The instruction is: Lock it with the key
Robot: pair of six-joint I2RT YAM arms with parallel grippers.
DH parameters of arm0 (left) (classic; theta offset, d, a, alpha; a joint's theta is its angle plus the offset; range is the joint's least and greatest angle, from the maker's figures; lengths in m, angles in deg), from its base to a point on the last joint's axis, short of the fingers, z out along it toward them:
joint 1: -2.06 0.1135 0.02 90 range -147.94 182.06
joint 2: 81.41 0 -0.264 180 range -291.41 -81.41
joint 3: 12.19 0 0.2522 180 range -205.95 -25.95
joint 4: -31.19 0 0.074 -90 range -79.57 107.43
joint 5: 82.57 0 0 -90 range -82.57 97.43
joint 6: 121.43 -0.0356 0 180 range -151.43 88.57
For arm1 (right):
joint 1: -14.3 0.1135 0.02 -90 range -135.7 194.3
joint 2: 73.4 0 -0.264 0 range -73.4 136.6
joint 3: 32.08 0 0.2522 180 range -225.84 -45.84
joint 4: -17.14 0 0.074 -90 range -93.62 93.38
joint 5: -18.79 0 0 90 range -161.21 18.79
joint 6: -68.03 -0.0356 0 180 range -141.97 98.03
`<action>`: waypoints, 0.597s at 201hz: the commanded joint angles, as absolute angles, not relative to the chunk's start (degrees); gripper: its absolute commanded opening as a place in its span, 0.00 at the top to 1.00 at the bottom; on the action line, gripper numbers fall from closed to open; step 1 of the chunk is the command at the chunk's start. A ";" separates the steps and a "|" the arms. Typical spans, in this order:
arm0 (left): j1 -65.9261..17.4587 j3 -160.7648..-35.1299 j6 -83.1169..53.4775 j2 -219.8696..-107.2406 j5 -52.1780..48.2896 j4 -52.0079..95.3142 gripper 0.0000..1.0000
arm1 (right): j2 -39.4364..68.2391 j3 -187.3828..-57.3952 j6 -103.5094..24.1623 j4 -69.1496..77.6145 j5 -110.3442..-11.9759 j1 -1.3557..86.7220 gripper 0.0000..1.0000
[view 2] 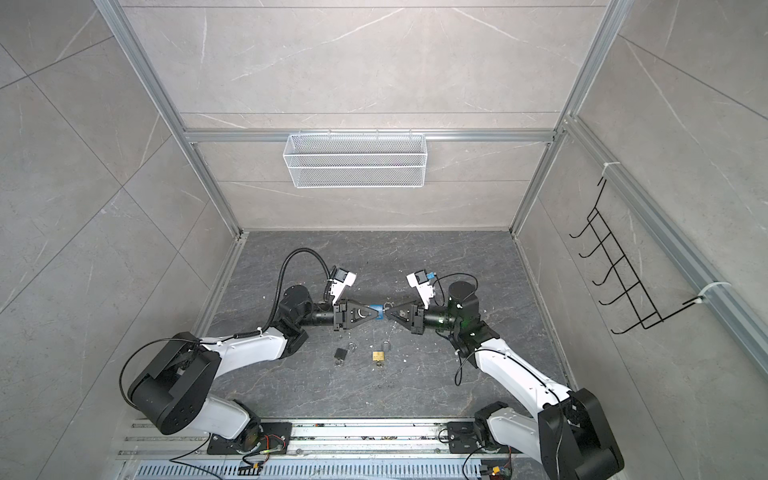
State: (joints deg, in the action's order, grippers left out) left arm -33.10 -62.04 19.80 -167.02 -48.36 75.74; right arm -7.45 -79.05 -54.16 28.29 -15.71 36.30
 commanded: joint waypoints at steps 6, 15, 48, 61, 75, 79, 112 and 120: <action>-33.45 -65.12 21.63 -166.31 -49.28 80.56 1.00 | -8.42 -77.97 -52.70 30.71 -14.83 36.84 0.97; -33.45 -65.28 22.13 -166.40 -49.44 80.94 1.00 | -8.98 -77.58 -52.41 30.77 -14.92 36.89 0.98; -33.40 -64.94 22.04 -165.46 -49.44 80.77 1.00 | -9.87 -75.83 -53.36 32.43 -15.36 36.88 1.00; -33.41 -64.47 20.70 -164.69 -49.14 79.86 1.00 | -9.33 -75.09 -55.71 35.48 -14.80 36.84 1.00; -33.37 -63.89 18.56 -163.42 -48.79 77.76 1.00 | -8.32 -74.46 -58.66 38.82 -14.15 36.74 1.00; -33.38 -63.68 17.98 -163.00 -48.65 77.33 1.00 | -8.06 -74.28 -59.54 39.80 -13.94 36.81 1.00; -33.30 -62.87 13.68 -160.29 -49.03 72.57 1.00 | -4.98 -73.11 -70.20 48.34 -13.56 35.95 1.00; -33.32 -62.88 12.14 -159.40 -48.92 70.17 1.00 | -3.95 -73.08 -72.76 50.84 -12.88 35.75 1.00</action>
